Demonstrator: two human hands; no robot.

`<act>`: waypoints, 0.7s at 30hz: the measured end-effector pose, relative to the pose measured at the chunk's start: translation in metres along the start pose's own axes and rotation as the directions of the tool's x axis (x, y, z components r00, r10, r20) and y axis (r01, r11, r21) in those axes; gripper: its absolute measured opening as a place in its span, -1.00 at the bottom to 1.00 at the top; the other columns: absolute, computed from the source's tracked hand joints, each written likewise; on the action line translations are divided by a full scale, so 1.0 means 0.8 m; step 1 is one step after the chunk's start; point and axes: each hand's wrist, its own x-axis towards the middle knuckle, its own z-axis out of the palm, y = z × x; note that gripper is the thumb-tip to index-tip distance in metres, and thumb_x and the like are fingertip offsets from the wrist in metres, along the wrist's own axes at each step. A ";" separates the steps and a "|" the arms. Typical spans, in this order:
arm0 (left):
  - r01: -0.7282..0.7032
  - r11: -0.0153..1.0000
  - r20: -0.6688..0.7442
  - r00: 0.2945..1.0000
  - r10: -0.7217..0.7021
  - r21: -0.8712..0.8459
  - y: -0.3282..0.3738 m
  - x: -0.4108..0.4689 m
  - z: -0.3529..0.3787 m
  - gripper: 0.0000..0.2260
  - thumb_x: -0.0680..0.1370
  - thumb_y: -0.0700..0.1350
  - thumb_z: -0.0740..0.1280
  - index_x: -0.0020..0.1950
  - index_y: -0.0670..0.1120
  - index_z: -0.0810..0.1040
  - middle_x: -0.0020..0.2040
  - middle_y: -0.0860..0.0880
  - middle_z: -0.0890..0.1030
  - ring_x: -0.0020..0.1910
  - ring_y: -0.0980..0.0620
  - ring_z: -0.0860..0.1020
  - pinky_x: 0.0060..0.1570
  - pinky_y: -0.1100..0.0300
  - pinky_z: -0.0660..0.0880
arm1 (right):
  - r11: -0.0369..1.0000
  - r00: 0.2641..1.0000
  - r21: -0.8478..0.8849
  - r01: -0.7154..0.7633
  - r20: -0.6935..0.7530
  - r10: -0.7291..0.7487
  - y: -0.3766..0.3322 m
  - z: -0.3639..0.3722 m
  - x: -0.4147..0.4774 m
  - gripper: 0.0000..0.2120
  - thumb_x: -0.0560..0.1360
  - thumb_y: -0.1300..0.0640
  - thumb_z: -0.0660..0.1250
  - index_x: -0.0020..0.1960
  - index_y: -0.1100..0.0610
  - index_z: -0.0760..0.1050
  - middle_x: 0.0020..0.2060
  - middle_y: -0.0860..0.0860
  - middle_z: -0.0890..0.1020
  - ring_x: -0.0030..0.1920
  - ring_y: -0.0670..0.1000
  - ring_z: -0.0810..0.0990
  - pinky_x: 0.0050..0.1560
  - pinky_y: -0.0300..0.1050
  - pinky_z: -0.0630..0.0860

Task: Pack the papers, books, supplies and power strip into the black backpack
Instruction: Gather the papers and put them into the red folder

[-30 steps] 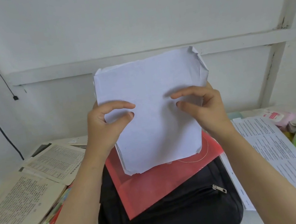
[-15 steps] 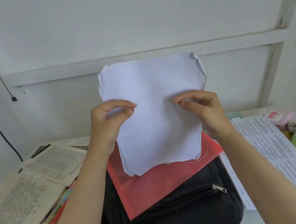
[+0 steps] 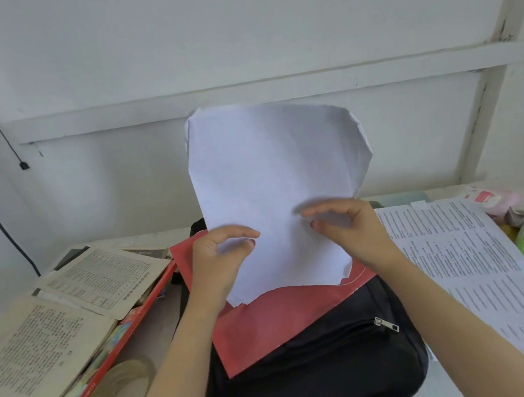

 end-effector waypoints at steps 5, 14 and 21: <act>-0.079 0.997 -0.096 0.992 0.080 0.010 0.008 -0.004 0.005 -0.71 0.45 -0.41 0.32 -0.21 -0.02 0.66 -0.18 0.21 0.66 -0.04 0.29 0.56 -0.03 0.50 0.42 | 0.991 0.986 -0.068 0.117 -0.113 -0.124 -0.012 0.009 -0.001 -0.69 0.46 0.45 0.28 0.02 0.12 0.65 -0.01 -0.14 0.68 0.11 -0.21 0.58 0.17 -0.36 0.43; 0.051 0.999 -0.093 0.994 -0.050 0.005 -0.023 -0.024 -0.001 -0.70 0.46 -0.37 0.35 -0.21 0.04 0.67 -0.12 0.12 0.67 -0.03 0.26 0.57 -0.07 0.48 0.43 | 0.982 0.992 -0.162 0.099 -0.064 -0.110 0.012 0.015 -0.021 -0.62 0.45 0.42 0.31 0.13 0.03 0.60 0.09 -0.24 0.62 0.20 -0.26 0.51 0.26 -0.38 0.36; 0.127 0.992 -0.082 0.989 -0.124 0.021 -0.032 -0.027 0.004 -0.73 0.47 -0.35 0.35 -0.21 0.03 0.65 -0.06 0.12 0.64 -0.01 0.29 0.54 -0.06 0.45 0.37 | 0.987 1.000 -0.162 -0.013 -0.007 0.012 0.023 0.009 -0.027 -0.60 0.49 0.39 0.27 0.17 -0.01 0.59 0.15 -0.21 0.60 0.24 -0.26 0.47 0.28 -0.39 0.33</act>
